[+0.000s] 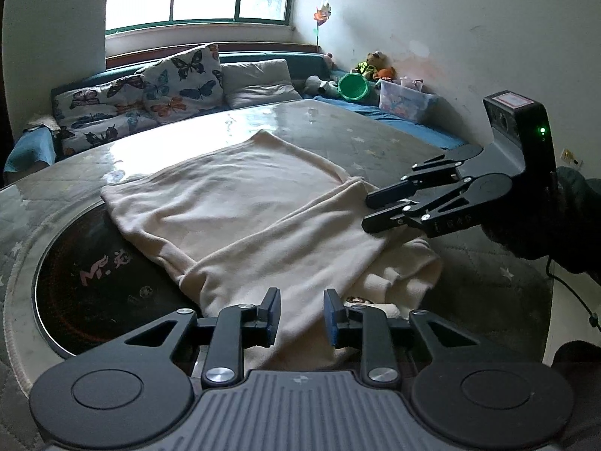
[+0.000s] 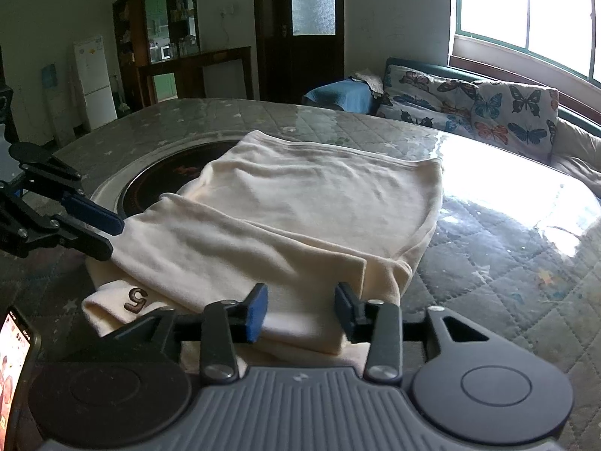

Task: Fold clothes
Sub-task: 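Open both grippers wide and lower them onto the folded sweatshirt, then press both open grippers down on the folded sweatshirt, then grasp the edge of the cream sweatshirt with both grippers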

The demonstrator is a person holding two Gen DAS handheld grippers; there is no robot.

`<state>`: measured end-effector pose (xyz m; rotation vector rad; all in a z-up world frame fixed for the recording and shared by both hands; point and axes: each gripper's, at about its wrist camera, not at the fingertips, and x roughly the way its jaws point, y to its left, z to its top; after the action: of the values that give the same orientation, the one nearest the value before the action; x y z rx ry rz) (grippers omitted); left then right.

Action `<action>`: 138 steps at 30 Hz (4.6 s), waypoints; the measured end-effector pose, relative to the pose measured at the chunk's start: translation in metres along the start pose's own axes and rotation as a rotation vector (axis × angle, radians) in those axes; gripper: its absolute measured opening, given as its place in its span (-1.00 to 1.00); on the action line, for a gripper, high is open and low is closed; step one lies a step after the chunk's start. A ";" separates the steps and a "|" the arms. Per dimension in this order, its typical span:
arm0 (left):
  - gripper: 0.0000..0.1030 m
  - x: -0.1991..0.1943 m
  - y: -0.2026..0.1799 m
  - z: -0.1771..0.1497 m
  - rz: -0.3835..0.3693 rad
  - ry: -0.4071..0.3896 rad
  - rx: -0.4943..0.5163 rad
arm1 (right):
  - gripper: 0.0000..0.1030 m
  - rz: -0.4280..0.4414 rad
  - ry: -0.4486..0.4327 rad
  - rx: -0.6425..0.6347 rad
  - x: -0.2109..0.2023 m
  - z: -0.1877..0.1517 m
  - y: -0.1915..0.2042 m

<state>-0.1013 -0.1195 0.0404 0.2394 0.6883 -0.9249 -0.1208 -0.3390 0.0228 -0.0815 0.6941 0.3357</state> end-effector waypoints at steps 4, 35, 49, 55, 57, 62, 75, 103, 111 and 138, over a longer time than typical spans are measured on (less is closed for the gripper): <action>-0.42 0.001 0.004 -0.003 0.005 0.002 -0.019 | 0.09 0.004 -0.014 -0.018 0.001 -0.004 0.004; 0.43 0.012 -0.003 -0.018 -0.010 -0.016 0.036 | 1.00 0.020 -0.031 -0.031 0.010 -0.013 0.012; 0.90 0.017 -0.003 -0.024 0.011 -0.021 0.048 | 1.00 0.016 -0.023 -0.040 0.011 -0.014 0.014; 1.00 0.018 0.000 -0.026 0.019 -0.028 0.045 | 1.00 0.013 -0.019 -0.045 0.012 -0.014 0.015; 1.00 0.018 0.000 -0.027 0.016 -0.027 0.044 | 1.00 0.012 -0.018 -0.047 0.012 -0.015 0.015; 1.00 0.019 0.000 -0.029 0.016 -0.024 0.044 | 1.00 0.009 -0.018 -0.052 0.013 -0.014 0.016; 1.00 0.022 -0.002 -0.031 0.021 -0.014 0.060 | 1.00 0.007 -0.017 -0.055 0.014 -0.014 0.016; 1.00 0.023 -0.003 -0.031 0.016 0.003 0.084 | 1.00 0.008 -0.015 -0.057 0.016 -0.014 0.017; 1.00 0.023 -0.003 -0.031 0.018 0.012 0.080 | 1.00 0.008 -0.015 -0.057 0.015 -0.014 0.015; 0.81 0.007 -0.004 -0.027 0.040 -0.045 0.141 | 1.00 -0.034 -0.086 -0.077 -0.003 -0.002 0.017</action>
<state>-0.1135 -0.1136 0.0159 0.3550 0.5760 -0.9387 -0.1299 -0.3237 0.0243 -0.1515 0.5942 0.3313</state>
